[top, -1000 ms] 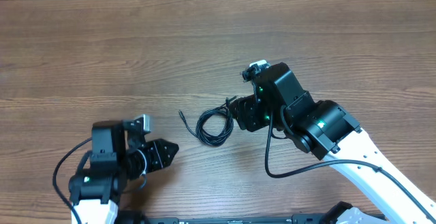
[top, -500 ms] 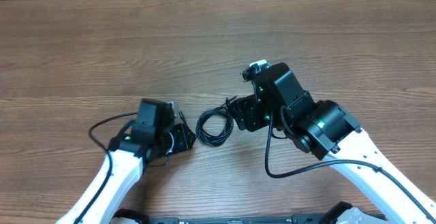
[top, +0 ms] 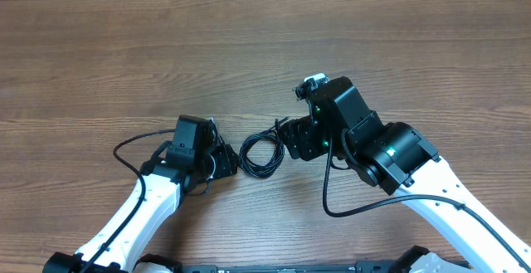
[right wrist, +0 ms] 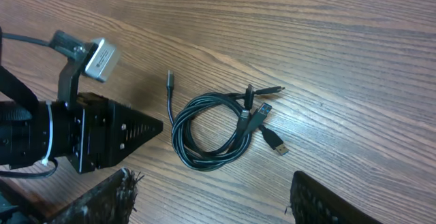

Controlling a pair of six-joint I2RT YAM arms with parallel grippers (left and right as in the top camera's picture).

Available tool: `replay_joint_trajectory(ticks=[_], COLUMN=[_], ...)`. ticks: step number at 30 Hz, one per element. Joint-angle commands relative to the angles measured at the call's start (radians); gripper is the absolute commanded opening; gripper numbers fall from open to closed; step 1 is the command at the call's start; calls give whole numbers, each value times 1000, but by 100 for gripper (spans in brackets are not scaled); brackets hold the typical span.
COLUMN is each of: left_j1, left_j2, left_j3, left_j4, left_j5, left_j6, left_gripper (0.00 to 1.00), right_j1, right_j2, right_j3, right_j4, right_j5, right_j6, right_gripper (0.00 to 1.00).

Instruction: Untangle cables

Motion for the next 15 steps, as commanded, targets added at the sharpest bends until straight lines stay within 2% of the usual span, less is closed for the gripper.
replay_joint_trajectory(ticks=[1,13,14,15], left_j1=[-19,-87,-93,-101], left_j2=[5,112,122,134], left_j3=[12,12,12,12], left_j4=[13,122,132,140], left_j5=[11,-13,-13,-14], left_j6=[37,32,32,25], left_gripper=[46,48,47,42], right_j1=[-2,-2,-2,-2], right_j2=[2,2,2,2], right_j3=[28,28,28,28], right_j4=[3,3,3,3], right_j5=[-10,-55,-58,-58], right_j6=[0,-1,0,0], right_gripper=[70,70,70,70])
